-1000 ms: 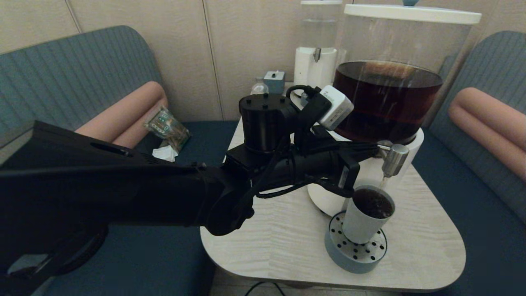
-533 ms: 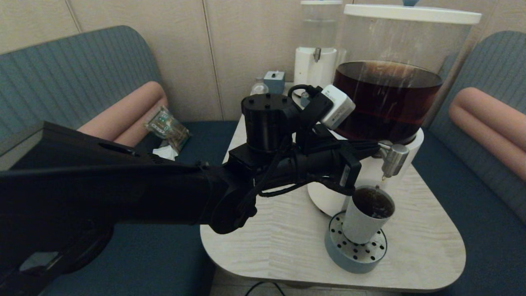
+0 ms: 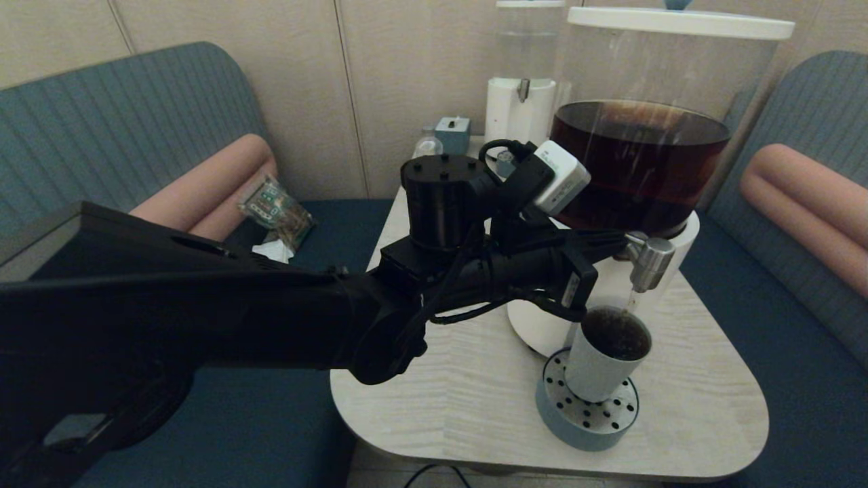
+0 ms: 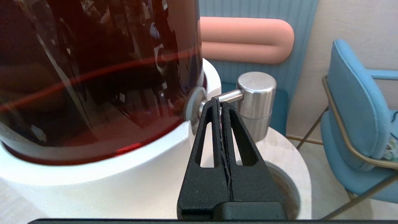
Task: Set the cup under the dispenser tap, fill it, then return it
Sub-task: Turn off the faucet
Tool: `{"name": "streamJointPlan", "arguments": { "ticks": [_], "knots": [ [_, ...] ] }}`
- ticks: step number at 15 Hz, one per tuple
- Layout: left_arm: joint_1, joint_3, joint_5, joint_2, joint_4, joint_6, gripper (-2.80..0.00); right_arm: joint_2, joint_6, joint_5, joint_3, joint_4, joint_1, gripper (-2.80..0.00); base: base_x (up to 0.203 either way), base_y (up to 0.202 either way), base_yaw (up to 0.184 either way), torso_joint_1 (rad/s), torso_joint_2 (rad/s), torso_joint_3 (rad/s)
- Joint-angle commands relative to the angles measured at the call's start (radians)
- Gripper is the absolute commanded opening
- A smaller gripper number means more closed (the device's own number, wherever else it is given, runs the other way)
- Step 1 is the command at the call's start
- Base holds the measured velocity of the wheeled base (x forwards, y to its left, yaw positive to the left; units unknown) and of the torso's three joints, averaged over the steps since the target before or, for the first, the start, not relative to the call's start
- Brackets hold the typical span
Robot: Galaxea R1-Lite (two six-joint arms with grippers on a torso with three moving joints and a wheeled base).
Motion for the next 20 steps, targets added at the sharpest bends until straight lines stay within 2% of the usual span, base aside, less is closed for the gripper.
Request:
{"name": "streamJointPlan", "arguments": {
  "ticks": [1,4,15,20],
  "knots": [
    [-0.001,-0.008,-0.003,0.01,-0.014,0.002,-2.8,0.0,-0.001,0.0,0.0,0.0,0.0,-2.8,0.0,0.0,0.0,0.0,0.0,0.0],
    [-0.007,-0.025,0.02,0.022,-0.023,0.018,-2.8,0.0,0.0,0.0,0.0,0.0,0.0,-2.8,0.0,0.0,0.0,0.0,0.0,0.0],
    [-0.017,-0.03,0.039,0.019,-0.025,0.04,-2.8,0.0,0.0,0.0,0.0,0.0,0.0,-2.8,0.0,0.0,0.0,0.0,0.0,0.0],
    [-0.012,-0.013,0.037,0.0,-0.107,0.031,-2.8,0.0,-0.001,0.0,0.0,0.0,0.0,-2.8,0.0,0.0,0.0,0.0,0.0,0.0]
  ]
}}
